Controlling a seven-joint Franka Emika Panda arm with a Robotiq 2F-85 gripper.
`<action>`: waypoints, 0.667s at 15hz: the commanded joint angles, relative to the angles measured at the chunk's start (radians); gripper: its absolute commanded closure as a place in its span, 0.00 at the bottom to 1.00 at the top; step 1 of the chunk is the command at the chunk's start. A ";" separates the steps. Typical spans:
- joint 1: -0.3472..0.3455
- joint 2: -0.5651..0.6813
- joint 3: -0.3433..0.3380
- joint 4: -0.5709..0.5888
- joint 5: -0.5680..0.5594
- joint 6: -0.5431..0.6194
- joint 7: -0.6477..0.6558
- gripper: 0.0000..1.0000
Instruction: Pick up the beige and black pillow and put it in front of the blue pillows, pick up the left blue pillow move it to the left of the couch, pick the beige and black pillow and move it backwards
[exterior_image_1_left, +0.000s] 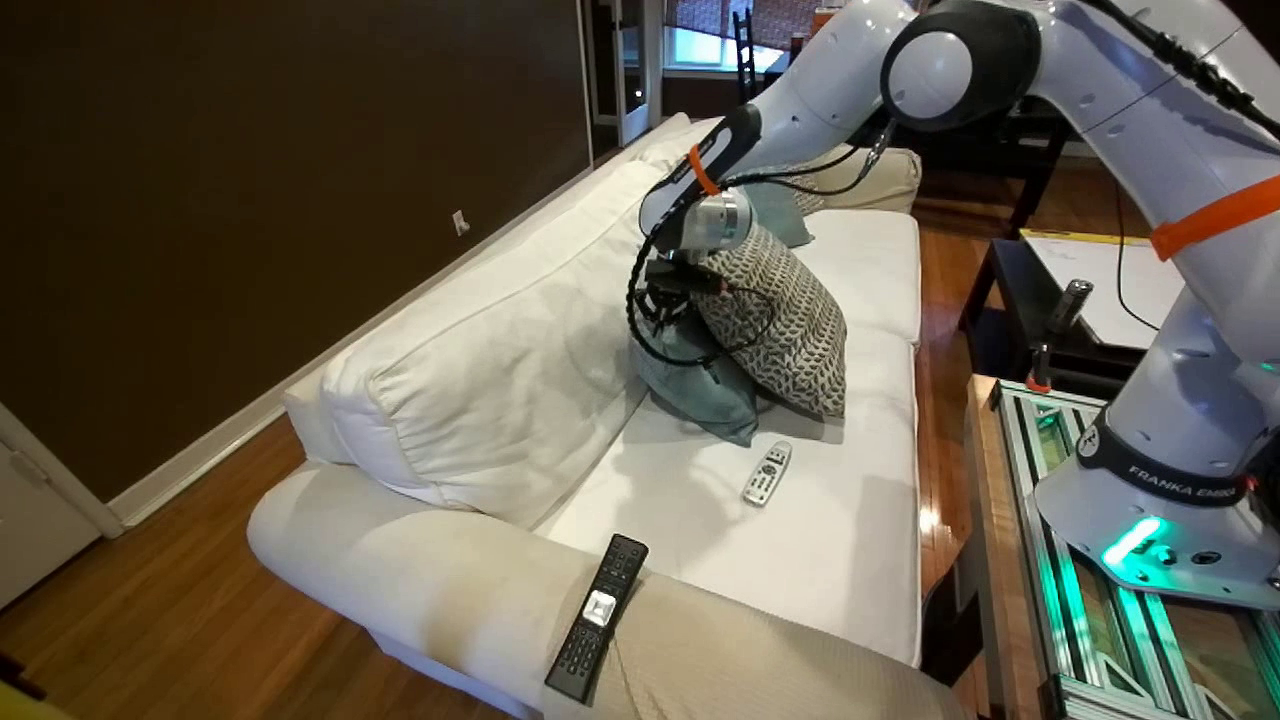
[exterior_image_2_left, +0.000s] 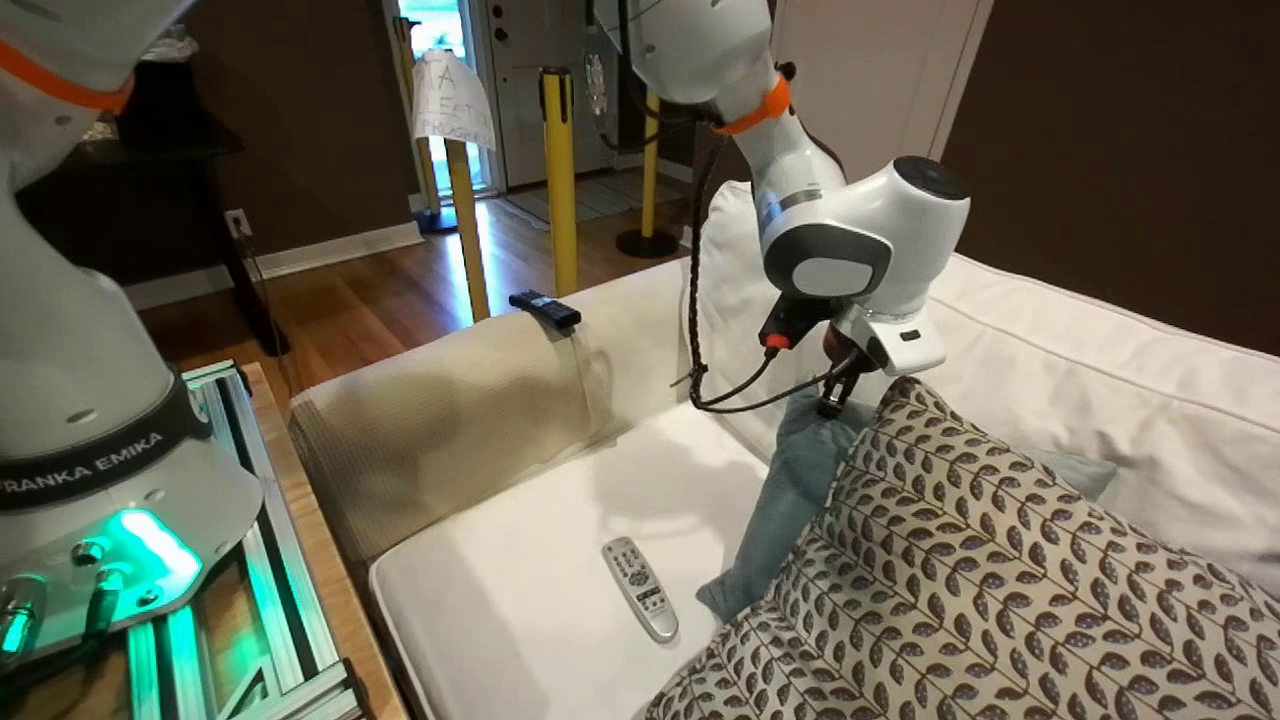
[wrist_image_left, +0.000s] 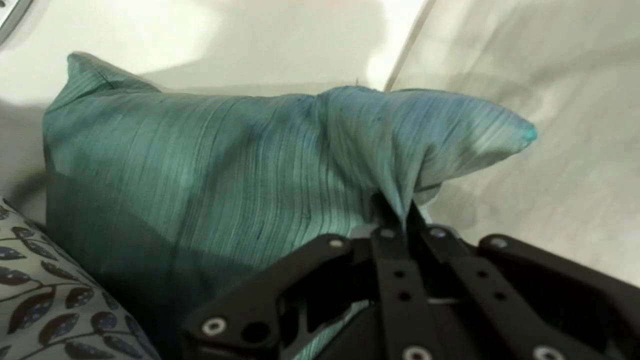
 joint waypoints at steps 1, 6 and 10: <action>-0.055 -0.166 0.088 -0.138 0.130 -0.055 -0.061 0.99; -0.033 -0.291 0.110 -0.231 0.279 -0.115 -0.085 0.99; 0.015 -0.363 0.111 -0.283 0.389 -0.178 -0.097 0.99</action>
